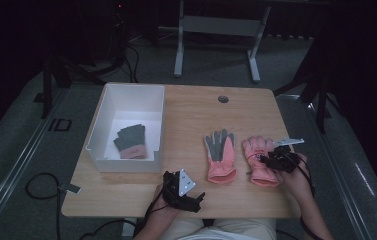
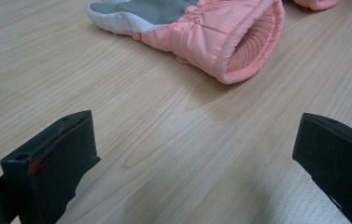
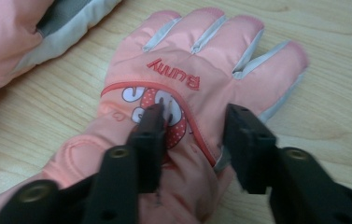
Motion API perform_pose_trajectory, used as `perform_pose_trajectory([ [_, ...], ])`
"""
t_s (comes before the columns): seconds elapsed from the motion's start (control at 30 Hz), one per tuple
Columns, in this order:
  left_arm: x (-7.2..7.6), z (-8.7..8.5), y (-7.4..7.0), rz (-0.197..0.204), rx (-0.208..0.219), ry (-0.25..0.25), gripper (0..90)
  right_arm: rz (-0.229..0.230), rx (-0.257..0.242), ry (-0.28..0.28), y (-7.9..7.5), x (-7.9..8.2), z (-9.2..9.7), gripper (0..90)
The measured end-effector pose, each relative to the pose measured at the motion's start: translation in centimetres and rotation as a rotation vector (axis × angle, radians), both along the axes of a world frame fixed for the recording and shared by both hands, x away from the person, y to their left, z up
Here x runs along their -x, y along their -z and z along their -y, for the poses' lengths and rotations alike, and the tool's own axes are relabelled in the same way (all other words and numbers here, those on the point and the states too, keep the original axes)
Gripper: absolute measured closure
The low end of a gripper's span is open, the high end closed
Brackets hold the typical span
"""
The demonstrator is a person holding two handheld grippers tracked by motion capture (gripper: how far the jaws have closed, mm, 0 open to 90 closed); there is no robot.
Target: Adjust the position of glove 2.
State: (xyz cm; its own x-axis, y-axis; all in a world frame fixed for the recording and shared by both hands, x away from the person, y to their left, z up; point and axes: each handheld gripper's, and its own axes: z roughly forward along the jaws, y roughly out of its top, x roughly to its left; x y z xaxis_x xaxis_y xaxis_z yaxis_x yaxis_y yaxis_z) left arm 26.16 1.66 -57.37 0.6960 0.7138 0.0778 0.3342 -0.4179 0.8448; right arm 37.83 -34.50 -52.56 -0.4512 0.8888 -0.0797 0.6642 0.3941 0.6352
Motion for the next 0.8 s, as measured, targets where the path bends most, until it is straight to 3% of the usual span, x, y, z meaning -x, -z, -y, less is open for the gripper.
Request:
perform_pose_trajectory([
  [0.13,0.1,0.1,0.0,0.009,0.002,-0.002,0.0,-0.015,-0.008,0.035,-0.1,-0.1,-0.4,76.9],
  [0.27,0.1,0.1,-0.1,0.009,-0.004,-0.001,0.0,0.002,-0.027,0.062,-0.5,0.1,-0.6,83.4],
  [0.33,0.0,0.1,-0.1,0.009,-0.001,-0.002,0.0,0.019,-0.057,0.074,-1.6,0.4,-0.6,87.2],
  [0.53,0.0,0.1,-0.1,0.008,-0.004,0.001,0.0,0.069,-0.086,0.075,-3.9,0.6,-0.9,87.6],
  [0.8,0.0,0.1,-0.1,0.007,-0.014,0.002,0.0,0.132,-0.137,0.011,-7.4,1.2,-3.0,87.5],
])
